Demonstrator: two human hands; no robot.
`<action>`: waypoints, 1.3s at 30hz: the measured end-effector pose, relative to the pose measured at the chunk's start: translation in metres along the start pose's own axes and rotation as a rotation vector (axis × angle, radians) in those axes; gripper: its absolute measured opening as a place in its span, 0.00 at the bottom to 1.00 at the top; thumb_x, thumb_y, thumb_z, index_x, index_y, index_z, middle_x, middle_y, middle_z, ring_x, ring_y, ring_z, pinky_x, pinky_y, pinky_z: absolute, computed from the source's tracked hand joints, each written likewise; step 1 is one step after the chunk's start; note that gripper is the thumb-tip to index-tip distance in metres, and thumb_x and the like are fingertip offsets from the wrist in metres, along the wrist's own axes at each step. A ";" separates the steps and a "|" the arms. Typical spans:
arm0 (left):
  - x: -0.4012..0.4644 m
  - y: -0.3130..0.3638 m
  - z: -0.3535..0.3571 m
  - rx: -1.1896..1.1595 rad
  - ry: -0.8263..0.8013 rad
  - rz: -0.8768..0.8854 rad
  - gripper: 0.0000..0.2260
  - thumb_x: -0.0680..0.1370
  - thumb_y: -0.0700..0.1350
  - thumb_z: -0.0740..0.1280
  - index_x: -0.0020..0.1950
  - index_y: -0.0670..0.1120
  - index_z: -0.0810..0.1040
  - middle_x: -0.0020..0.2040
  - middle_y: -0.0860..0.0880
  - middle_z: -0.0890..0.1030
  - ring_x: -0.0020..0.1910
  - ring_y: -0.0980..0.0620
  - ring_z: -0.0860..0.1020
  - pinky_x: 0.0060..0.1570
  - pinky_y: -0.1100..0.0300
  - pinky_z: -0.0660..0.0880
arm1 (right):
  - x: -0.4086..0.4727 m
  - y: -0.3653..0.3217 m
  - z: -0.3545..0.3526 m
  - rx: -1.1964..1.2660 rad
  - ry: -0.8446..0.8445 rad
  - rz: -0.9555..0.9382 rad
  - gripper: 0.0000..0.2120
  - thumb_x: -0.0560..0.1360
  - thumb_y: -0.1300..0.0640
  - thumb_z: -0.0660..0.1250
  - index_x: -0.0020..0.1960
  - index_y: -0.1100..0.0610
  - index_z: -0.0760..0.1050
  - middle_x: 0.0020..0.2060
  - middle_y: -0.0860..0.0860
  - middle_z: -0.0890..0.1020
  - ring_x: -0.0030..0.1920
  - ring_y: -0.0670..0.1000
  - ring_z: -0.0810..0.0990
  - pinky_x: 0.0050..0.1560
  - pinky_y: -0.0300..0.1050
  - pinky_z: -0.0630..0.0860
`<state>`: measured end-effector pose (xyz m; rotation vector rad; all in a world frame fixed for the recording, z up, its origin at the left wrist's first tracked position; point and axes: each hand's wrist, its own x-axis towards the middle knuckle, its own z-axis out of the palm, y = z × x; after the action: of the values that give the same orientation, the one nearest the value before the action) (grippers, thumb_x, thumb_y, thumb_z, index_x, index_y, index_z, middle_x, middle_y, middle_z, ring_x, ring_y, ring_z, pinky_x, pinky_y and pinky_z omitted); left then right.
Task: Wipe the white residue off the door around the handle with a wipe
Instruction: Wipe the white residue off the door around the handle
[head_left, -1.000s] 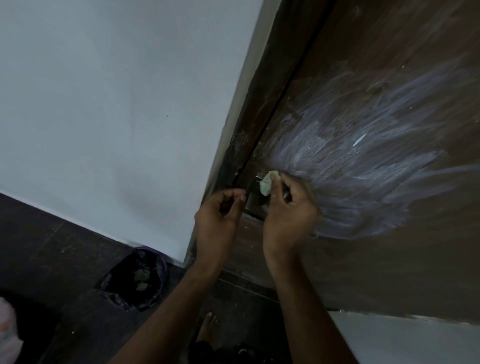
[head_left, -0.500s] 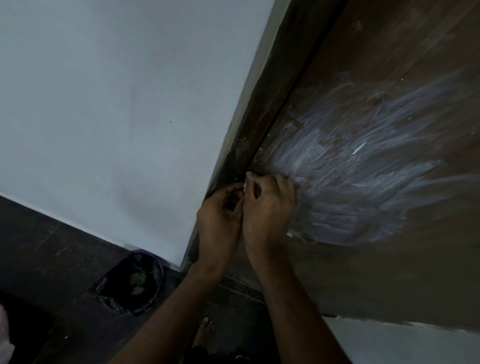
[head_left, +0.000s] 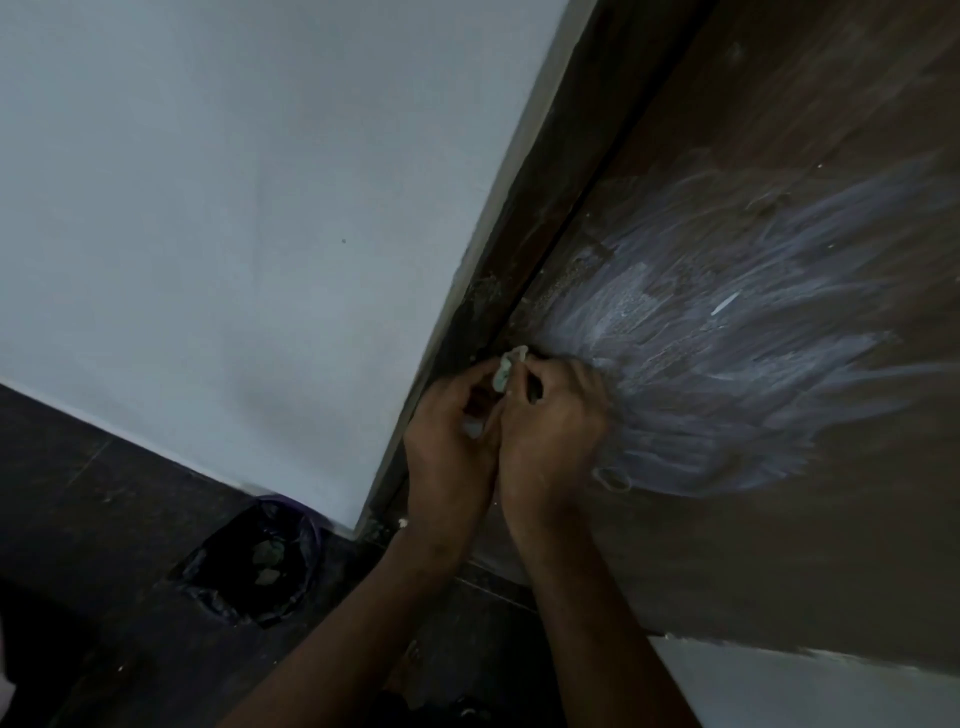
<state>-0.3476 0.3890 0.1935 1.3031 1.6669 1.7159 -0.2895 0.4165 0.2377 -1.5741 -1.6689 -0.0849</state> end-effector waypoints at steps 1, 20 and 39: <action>0.001 0.001 0.000 0.026 0.028 0.021 0.15 0.76 0.40 0.73 0.62 0.45 0.82 0.55 0.52 0.84 0.53 0.64 0.78 0.55 0.74 0.71 | 0.000 0.000 0.000 -0.005 -0.021 -0.015 0.02 0.73 0.65 0.75 0.44 0.64 0.84 0.37 0.57 0.83 0.42 0.57 0.81 0.45 0.50 0.79; 0.008 -0.019 0.012 0.080 0.075 0.033 0.05 0.75 0.36 0.73 0.50 0.42 0.86 0.44 0.53 0.83 0.42 0.60 0.79 0.47 0.75 0.74 | -0.030 0.037 -0.041 0.165 -0.146 0.064 0.11 0.72 0.72 0.71 0.52 0.63 0.85 0.48 0.56 0.83 0.45 0.51 0.83 0.46 0.23 0.73; -0.008 -0.051 0.012 0.069 0.061 -0.421 0.06 0.71 0.34 0.77 0.46 0.35 0.85 0.41 0.47 0.84 0.34 0.61 0.77 0.35 0.83 0.68 | -0.072 0.048 -0.024 0.355 -0.142 0.515 0.18 0.75 0.65 0.67 0.41 0.41 0.81 0.37 0.39 0.84 0.40 0.38 0.81 0.40 0.32 0.76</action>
<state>-0.3497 0.3991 0.1421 0.8527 1.8874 1.4686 -0.2447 0.3557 0.1892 -1.7028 -1.2432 0.5683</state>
